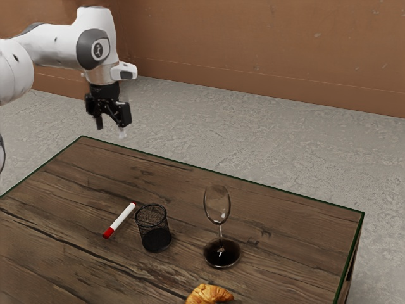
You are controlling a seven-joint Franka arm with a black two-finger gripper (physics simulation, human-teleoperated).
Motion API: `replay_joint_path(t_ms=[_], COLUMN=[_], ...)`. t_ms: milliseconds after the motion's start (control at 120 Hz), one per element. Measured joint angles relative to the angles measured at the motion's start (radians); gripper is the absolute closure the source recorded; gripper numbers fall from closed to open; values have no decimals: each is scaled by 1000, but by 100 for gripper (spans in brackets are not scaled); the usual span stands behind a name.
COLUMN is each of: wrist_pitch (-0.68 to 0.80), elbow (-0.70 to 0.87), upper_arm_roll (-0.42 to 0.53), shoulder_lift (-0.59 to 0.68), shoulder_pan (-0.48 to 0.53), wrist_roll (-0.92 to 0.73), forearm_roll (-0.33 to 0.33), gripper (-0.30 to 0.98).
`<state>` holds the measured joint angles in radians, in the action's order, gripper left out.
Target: Put the marker into the pen holder.
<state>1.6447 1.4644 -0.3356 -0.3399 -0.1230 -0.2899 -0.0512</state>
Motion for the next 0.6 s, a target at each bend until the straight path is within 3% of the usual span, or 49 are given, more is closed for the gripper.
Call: replay_joint_path(t_ms=[175, 458, 600], wrist_pitch=[245, 514, 629], elbow=[461, 732, 764], upper_arm_roll=[-10, -26, -29], shoulder_lift=[122, 107, 91], shoulder_pan=[-42, -75, -78], wrist_roll=[0, -1, -1], forearm_roll=[9, 3, 1], gripper=[2, 2, 3])
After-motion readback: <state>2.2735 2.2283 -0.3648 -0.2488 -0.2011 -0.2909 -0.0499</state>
